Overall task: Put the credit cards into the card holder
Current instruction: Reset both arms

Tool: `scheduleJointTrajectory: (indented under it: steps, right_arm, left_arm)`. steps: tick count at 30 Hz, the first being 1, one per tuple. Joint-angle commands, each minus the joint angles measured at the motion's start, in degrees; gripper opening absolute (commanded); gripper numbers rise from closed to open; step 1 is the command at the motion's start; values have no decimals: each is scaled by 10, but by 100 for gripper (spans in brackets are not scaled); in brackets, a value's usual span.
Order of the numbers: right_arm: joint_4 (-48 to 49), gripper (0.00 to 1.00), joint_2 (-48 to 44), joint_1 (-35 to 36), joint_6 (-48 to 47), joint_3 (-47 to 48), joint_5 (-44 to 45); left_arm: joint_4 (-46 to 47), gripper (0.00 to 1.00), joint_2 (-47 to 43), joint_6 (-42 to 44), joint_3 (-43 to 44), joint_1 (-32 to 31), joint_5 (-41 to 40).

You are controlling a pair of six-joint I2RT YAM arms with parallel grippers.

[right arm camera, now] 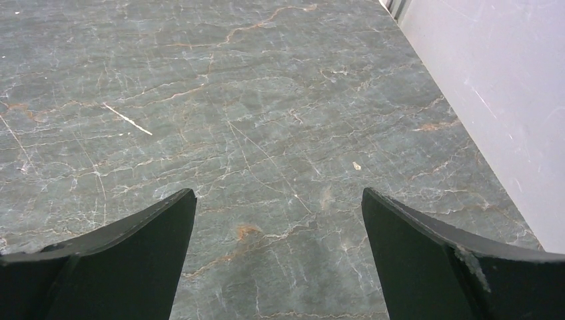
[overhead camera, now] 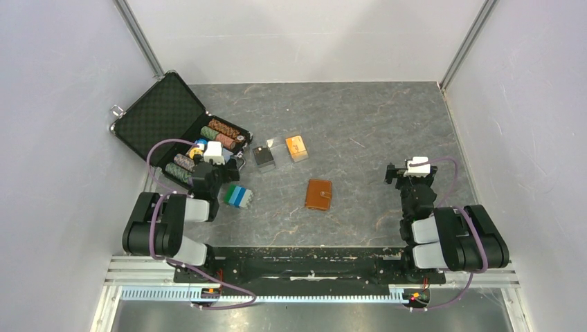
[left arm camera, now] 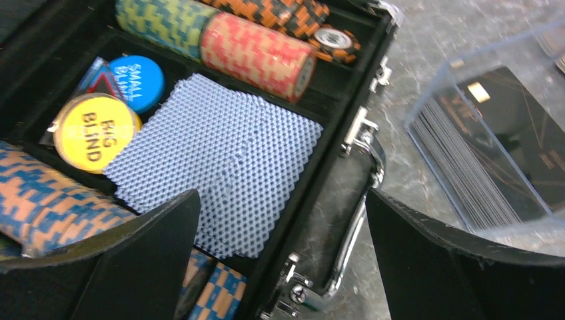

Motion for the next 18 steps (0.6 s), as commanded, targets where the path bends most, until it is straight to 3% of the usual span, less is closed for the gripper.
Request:
scheduleJointTrajectory:
  steps: [1,18]
  right_arm:
    - [45,98,0,0,-12,-58,-9]
    - [42,98,1,0,-15,-54,-11]
  left_arm:
    - [72,100,5,-24,15,3,-64]
    - [73,100,5,-17,14,0,-53]
